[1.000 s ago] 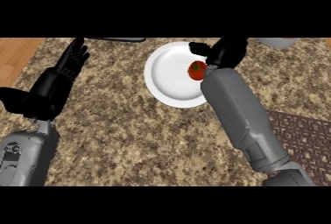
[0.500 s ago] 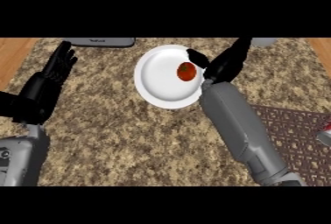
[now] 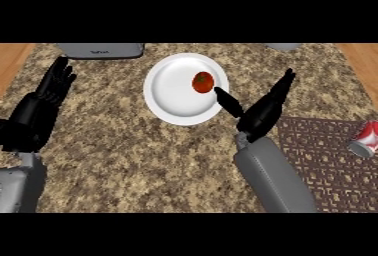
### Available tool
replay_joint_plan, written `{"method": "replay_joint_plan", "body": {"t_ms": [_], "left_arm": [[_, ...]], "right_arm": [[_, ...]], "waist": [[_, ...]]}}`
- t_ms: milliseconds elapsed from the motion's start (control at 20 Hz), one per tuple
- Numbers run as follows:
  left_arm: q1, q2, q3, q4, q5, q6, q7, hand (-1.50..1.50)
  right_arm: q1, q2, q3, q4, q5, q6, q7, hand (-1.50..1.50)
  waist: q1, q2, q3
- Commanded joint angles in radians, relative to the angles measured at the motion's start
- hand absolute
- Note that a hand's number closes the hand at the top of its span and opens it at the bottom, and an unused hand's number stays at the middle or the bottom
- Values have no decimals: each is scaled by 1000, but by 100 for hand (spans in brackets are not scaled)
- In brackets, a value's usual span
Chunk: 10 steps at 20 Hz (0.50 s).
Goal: Pick the tomato from the placemat and place it in the plate
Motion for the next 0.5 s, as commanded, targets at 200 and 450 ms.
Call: {"method": "replay_joint_plan", "body": {"t_ms": [200,450], "left_arm": [[-21,1,6,-82,8,13,82,0],[-59,-11,6,30,-19,3,20,0]], "right_arm": [[411,1,147,-482,217,136,105,-150],[543,1,177,-566,369,172,132,-150]], "waist": [[-4,1,1],[10,11,1]]}}
